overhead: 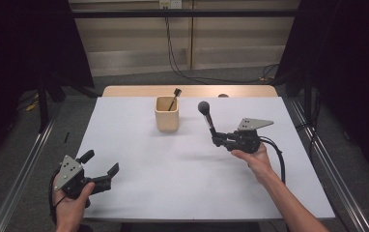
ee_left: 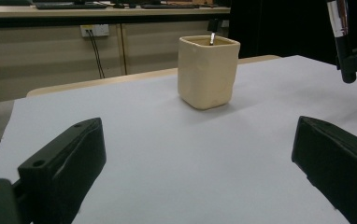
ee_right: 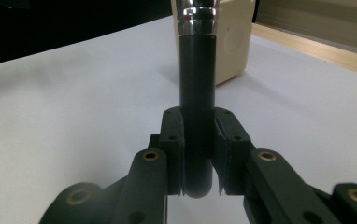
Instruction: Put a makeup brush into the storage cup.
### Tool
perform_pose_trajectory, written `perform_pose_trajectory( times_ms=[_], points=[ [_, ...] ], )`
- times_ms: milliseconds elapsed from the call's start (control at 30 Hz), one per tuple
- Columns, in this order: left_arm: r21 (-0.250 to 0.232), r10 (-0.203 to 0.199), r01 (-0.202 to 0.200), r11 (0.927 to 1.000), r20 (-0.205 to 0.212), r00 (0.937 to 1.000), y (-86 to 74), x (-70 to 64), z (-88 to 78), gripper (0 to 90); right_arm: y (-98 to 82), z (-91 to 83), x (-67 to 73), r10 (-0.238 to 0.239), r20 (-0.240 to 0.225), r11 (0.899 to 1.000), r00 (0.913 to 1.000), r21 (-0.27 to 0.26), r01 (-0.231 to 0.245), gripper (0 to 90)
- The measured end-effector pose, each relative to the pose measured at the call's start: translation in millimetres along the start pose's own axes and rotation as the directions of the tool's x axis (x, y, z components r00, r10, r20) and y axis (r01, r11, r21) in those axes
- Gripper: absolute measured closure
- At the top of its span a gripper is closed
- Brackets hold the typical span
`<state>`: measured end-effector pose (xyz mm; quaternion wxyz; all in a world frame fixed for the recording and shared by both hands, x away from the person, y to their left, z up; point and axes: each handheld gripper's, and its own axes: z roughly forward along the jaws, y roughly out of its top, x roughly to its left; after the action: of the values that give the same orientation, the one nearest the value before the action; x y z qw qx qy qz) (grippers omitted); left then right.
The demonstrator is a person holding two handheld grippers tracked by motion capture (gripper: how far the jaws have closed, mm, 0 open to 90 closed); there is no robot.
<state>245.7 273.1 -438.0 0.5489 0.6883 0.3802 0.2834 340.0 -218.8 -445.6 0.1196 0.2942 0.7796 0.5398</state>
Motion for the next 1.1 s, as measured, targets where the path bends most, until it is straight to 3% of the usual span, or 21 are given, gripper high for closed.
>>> perform_pose_trajectory(
  times_ms=[233,600,667,900,1100],
  points=[
    [-0.016,-0.007,0.007,0.9998,0.021,0.9998,6.8,-9.4,5.4,2.8,1.4,4.2,14.3,-0.001,-0.042,1.000,0.9991,-0.005,0.001,75.9],
    [-0.010,0.021,-0.020,0.9997,0.068,0.9975,13.8,-27.0,17.3,2.6,2.1,3.8,27.7,0.014,-0.056,0.999,0.9983,-0.039,-0.016,75.9],
    [-0.008,0.026,-0.026,0.9996,0.090,0.9956,15.8,-32.1,20.0,2.6,2.6,4.0,29.4,0.018,-0.056,0.999,0.9983,-0.048,-0.021,75.8],
    [-0.009,0.037,-0.036,0.9993,0.111,0.9931,16.3,-38.0,25.8,2.7,1.1,5.0,37.8,0.007,-0.071,0.999,0.9974,-0.045,-0.010,75.8],
    [0.014,0.042,-0.045,0.9989,0.165,0.9853,12.9,-47.2,37.4,2.7,1.9,8.3,46.8,-0.010,-0.091,0.999,0.9958,-0.050,0.005,75.8]
  ],
)
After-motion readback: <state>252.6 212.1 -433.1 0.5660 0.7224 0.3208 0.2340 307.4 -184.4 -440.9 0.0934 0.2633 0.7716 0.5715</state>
